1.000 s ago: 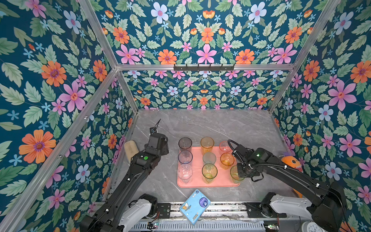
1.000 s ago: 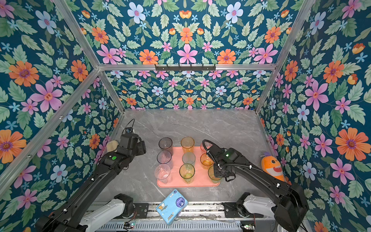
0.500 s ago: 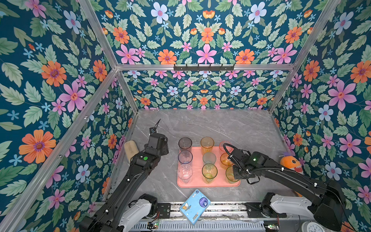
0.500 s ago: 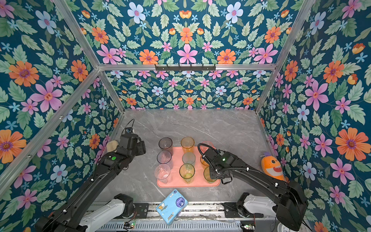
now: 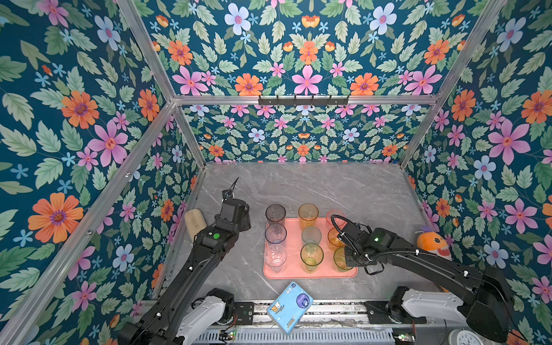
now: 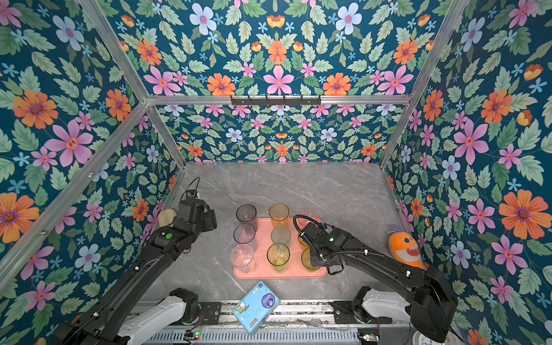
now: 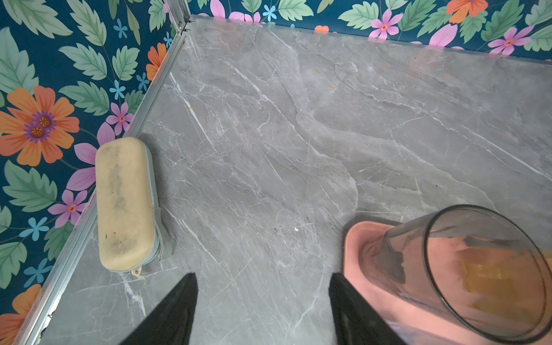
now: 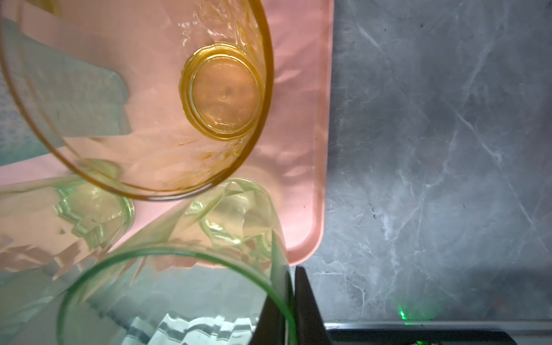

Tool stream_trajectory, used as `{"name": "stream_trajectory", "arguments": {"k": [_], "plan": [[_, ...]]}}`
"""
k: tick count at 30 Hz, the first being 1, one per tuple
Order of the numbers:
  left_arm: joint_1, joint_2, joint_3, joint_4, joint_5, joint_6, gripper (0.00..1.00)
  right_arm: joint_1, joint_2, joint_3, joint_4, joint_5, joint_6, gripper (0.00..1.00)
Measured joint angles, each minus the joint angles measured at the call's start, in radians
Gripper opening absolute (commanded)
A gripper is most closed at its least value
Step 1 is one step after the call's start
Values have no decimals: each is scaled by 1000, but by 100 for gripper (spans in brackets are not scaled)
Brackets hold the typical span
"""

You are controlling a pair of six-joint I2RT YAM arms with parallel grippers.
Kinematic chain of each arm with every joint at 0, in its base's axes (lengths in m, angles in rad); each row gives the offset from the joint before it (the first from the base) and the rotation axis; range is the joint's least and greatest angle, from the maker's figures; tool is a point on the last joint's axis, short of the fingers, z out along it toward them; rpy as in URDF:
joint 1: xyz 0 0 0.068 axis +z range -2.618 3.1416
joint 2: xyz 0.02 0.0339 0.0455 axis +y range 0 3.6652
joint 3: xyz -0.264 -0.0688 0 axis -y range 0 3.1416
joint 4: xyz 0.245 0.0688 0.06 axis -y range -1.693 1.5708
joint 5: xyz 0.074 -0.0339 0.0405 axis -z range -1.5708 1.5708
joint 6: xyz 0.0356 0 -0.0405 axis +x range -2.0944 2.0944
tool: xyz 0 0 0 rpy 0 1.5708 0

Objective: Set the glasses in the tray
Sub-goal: 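Lower the green glass onto the tray corner beside the yellow glass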

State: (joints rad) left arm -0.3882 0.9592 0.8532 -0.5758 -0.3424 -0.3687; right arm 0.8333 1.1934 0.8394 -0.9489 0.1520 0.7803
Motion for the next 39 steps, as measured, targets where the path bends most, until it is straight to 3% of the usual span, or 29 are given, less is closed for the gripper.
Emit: {"name": "stream_trajectory", "arguments": {"k": [15,19,28,39], "plan": [[0,0,0,0,0,0,72,18,23,-20,11,0,6,0],[0,-2,0,0,0,0,72,21,26,-19,16,0,10,19],[0,-4,0,0,0,0,72,22,18,-8,24,0,20,40],[0,-16,0,0,0,-3,72,22,-43,43,-15,-19,-5,46]]}}
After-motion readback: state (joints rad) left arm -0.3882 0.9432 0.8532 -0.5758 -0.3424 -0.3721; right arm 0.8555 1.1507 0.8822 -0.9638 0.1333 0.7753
